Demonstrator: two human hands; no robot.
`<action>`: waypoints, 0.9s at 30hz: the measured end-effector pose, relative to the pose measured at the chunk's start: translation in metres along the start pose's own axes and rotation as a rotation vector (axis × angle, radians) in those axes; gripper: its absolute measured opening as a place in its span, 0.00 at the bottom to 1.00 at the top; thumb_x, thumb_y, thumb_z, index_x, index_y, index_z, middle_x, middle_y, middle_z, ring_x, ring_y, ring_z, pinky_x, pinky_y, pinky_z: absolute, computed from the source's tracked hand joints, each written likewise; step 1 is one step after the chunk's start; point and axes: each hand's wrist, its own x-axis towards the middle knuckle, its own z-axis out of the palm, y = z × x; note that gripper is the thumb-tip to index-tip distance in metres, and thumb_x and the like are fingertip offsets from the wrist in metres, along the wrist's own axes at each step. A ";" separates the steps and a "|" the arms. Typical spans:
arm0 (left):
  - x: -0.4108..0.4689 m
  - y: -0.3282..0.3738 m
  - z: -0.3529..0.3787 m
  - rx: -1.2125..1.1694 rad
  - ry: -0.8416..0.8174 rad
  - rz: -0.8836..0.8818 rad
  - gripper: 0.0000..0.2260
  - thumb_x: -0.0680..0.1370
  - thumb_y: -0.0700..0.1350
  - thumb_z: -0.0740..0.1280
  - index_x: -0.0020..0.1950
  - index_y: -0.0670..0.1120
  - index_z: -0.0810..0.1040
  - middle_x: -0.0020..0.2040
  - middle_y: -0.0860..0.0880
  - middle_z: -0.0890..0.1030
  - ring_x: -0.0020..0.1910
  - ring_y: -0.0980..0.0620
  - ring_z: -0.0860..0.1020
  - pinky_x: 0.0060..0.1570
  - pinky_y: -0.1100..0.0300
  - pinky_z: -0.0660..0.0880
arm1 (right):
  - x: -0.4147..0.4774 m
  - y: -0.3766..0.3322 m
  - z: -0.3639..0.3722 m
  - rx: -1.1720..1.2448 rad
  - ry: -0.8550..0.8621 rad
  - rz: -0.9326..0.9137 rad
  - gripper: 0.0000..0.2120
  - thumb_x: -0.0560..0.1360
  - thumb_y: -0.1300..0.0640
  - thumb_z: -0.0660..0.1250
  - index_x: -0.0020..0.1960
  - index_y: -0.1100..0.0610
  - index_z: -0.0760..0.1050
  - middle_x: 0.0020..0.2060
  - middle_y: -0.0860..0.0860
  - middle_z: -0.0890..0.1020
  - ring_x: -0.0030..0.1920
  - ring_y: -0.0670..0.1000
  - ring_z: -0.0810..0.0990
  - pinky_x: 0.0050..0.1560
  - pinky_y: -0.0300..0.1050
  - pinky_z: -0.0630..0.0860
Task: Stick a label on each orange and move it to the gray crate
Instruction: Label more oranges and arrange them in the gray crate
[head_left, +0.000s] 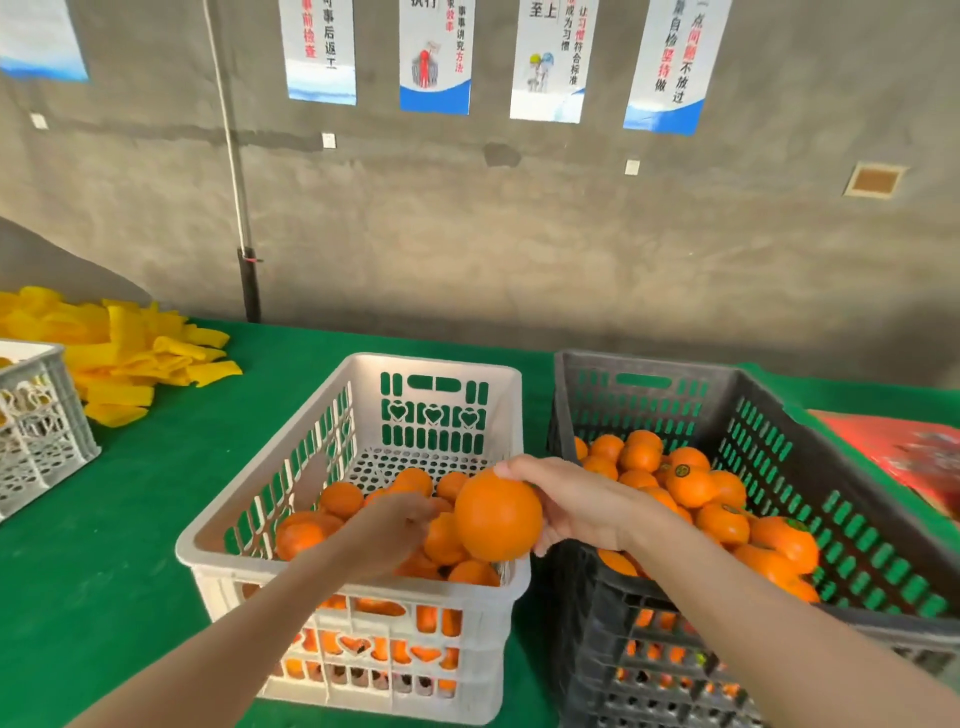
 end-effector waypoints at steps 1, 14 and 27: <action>-0.006 0.007 0.001 -0.082 0.011 0.024 0.08 0.82 0.39 0.59 0.52 0.45 0.77 0.51 0.45 0.78 0.49 0.49 0.78 0.55 0.51 0.74 | -0.007 0.000 0.000 -0.007 0.006 0.011 0.25 0.74 0.38 0.62 0.64 0.52 0.68 0.51 0.59 0.79 0.37 0.52 0.80 0.32 0.39 0.75; -0.072 0.070 0.067 -0.359 0.054 0.189 0.29 0.61 0.52 0.80 0.55 0.64 0.69 0.55 0.59 0.74 0.49 0.56 0.78 0.34 0.70 0.75 | -0.082 0.020 0.007 -0.143 0.113 -0.092 0.37 0.71 0.29 0.49 0.43 0.61 0.78 0.31 0.58 0.81 0.27 0.51 0.75 0.29 0.40 0.72; -0.108 0.038 0.147 -0.856 -0.036 0.026 0.50 0.44 0.59 0.84 0.65 0.51 0.72 0.59 0.46 0.79 0.57 0.45 0.80 0.56 0.50 0.78 | -0.102 0.244 0.026 -0.928 0.071 0.408 0.30 0.75 0.50 0.66 0.72 0.59 0.63 0.70 0.56 0.65 0.70 0.58 0.64 0.68 0.51 0.66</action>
